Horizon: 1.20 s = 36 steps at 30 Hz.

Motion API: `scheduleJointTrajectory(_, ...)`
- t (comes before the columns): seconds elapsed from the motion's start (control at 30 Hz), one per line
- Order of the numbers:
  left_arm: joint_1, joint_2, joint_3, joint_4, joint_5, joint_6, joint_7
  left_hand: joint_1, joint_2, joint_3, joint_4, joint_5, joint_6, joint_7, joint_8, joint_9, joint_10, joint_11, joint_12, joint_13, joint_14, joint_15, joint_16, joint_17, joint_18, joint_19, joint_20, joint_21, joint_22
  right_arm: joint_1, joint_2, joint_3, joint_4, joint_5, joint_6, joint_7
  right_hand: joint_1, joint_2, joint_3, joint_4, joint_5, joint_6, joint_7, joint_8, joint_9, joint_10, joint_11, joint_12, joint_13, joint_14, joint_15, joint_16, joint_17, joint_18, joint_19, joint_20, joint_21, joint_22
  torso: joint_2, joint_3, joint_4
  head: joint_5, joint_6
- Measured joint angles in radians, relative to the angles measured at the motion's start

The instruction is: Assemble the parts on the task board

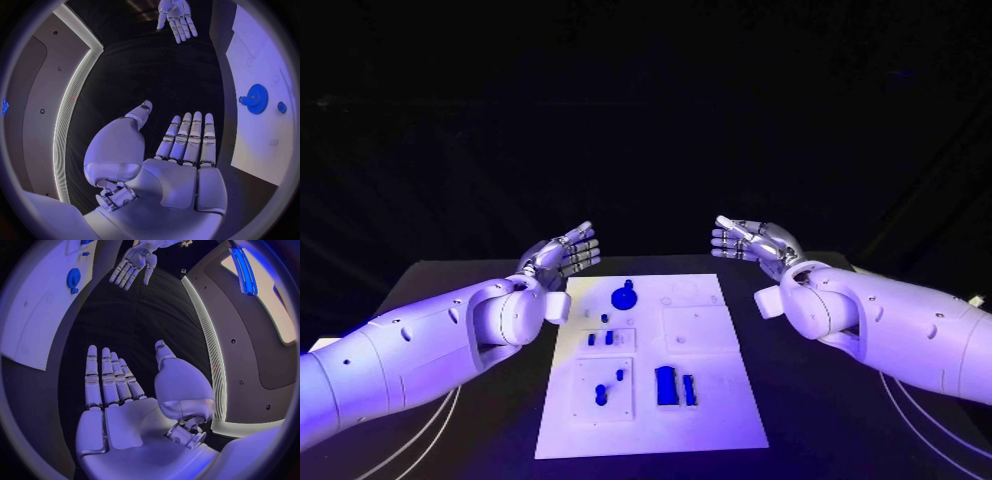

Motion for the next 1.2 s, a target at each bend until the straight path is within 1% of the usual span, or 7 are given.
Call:
scheduleJointTrajectory(0.23,-0.032,-0.037,0.011,0.140,-0.021,-0.121,0.032,-0.231,0.024,-0.078,0.002,-0.024,-0.168,-0.040,-0.009,-0.009,-0.186,-0.046,-0.011,-0.009,-0.167,-0.062,-0.038,-0.019,-0.029,-0.141,-0.045,-0.010,-0.094,-0.036,-0.017,0.009,0.153,0.051,-0.123,0.028,-0.229,-0.010,-0.001,-0.007,-0.041,-0.165,-0.035,-0.012,-0.062,-0.181,-0.057,-0.053,-0.051,-0.204,-0.016,-0.014,-0.052,-0.029,-0.187,-0.035,-0.041,-0.014,-0.032,0.0128,0.0150,0.013,0.041)
scheduleJointTrajectory(0.4,-0.056,-0.058,0.016,0.230,-0.042,-0.230,0.067,-0.350,0.030,-0.118,0.004,-0.026,-0.255,-0.081,-0.012,-0.011,-0.281,-0.083,-0.012,-0.012,-0.252,-0.082,-0.061,-0.023,-0.032,-0.213,-0.067,-0.010,-0.143,-0.060,-0.027,0.013,0.245,0.099,-0.227,0.056,-0.347,-0.012,-0.001,-0.007,-0.062,-0.251,-0.072,-0.012,-0.081,-0.275,-0.083,-0.065,-0.084,-0.309,-0.020,-0.019,-0.084,-0.044,-0.284,-0.069,-0.062,-0.016,-0.040,0.0164,0.0195,0.015,0.048)
scheduleJointTrajectory(0.5,-0.067,-0.069,0.019,0.276,-0.057,-0.303,0.091,-0.417,0.032,-0.141,0.004,-0.030,-0.304,-0.097,-0.012,-0.012,-0.335,-0.096,-0.012,-0.012,-0.301,-0.090,-0.094,-0.024,-0.060,-0.254,-0.080,-0.010,-0.170,-0.071,-0.034,0.016,0.288,0.131,-0.295,0.075,-0.414,-0.013,-0.001,-0.007,-0.088,-0.299,-0.098,-0.012,-0.087,-0.328,-0.091,-0.067,-0.095,-0.368,-0.021,-0.019,-0.095,-0.086,-0.338,-0.096,-0.088,-0.018,-0.042,0.0172,0.0203,0.015,0.049)
scheduleJointTrajectory(0.57,-0.073,-0.074,0.020,0.298,-0.066,-0.346,0.106,-0.456,0.033,-0.154,0.003,-0.030,-0.332,-0.104,-0.012,-0.012,-0.366,-0.101,-0.012,-0.012,-0.329,-0.092,-0.111,-0.025,-0.085,-0.278,-0.101,-0.010,-0.187,-0.075,-0.036,0.016,0.308,0.150,-0.335,0.087,-0.453,-0.013,-0.004,-0.009,-0.108,-0.327,-0.109,-0.012,-0.089,-0.358,-0.095,-0.069,-0.100,-0.403,-0.022,-0.019,-0.100,-0.091,-0.370,-0.109,-0.108,-0.018,-0.043,0.0176,0.0207,0.015,0.049)
scheduleJointTrajectory(0.83,-0.078,-0.080,0.022,0.321,-0.088,-0.438,0.140,-0.587,0.034,-0.196,0.004,-0.030,-0.428,-0.116,-0.012,-0.014,-0.472,-0.112,-0.012,-0.013,-0.424,-0.098,-0.142,-0.026,-0.109,-0.355,-0.159,-0.014,-0.240,-0.079,-0.039,0.018,0.326,0.190,-0.415,0.115,-0.582,-0.014,-0.001,-0.012,-0.145,-0.421,-0.130,-0.015,-0.094,-0.461,-0.102,-0.073,-0.108,-0.518,-0.023,-0.019,-0.108,-0.123,-0.476,-0.132,-0.144,-0.019,-0.044,0.0179,0.0211,0.015,0.050)
scheduleJointTrajectory(0.93,-0.078,-0.080,0.022,0.321,-0.091,-0.450,0.146,-0.625,0.035,-0.209,0.005,-0.030,-0.456,-0.117,-0.012,-0.014,-0.502,-0.113,-0.012,-0.013,-0.451,-0.099,-0.142,-0.026,-0.125,-0.378,-0.167,-0.014,-0.256,-0.079,-0.039,0.018,0.326,0.198,-0.426,0.119,-0.618,-0.013,-0.001,-0.012,-0.148,-0.447,-0.133,-0.015,-0.094,-0.490,-0.103,-0.073,-0.109,-0.550,-0.023,-0.019,-0.109,-0.123,-0.506,-0.134,-0.149,-0.019,-0.044,0.0181,0.0212,0.015,0.050)
scheduleJointTrajectory(1.2,-0.078,-0.080,0.022,0.321,-0.097,-0.469,0.155,-0.707,0.035,-0.274,0.003,-0.034,-0.516,-0.120,-0.016,-0.014,-0.569,-0.115,-0.012,-0.013,-0.511,-0.100,-0.147,-0.026,-0.125,-0.428,-0.175,-0.014,-0.310,-0.079,-0.039,0.018,0.326,0.208,-0.443,0.127,-0.699,-0.015,-0.001,-0.012,-0.156,-0.507,-0.136,-0.015,-0.095,-0.555,-0.104,-0.073,-0.111,-0.625,-0.023,-0.019,-0.111,-0.122,-0.574,-0.138,-0.153,-0.019,-0.044,0.0181,0.0212,0.015,0.050)
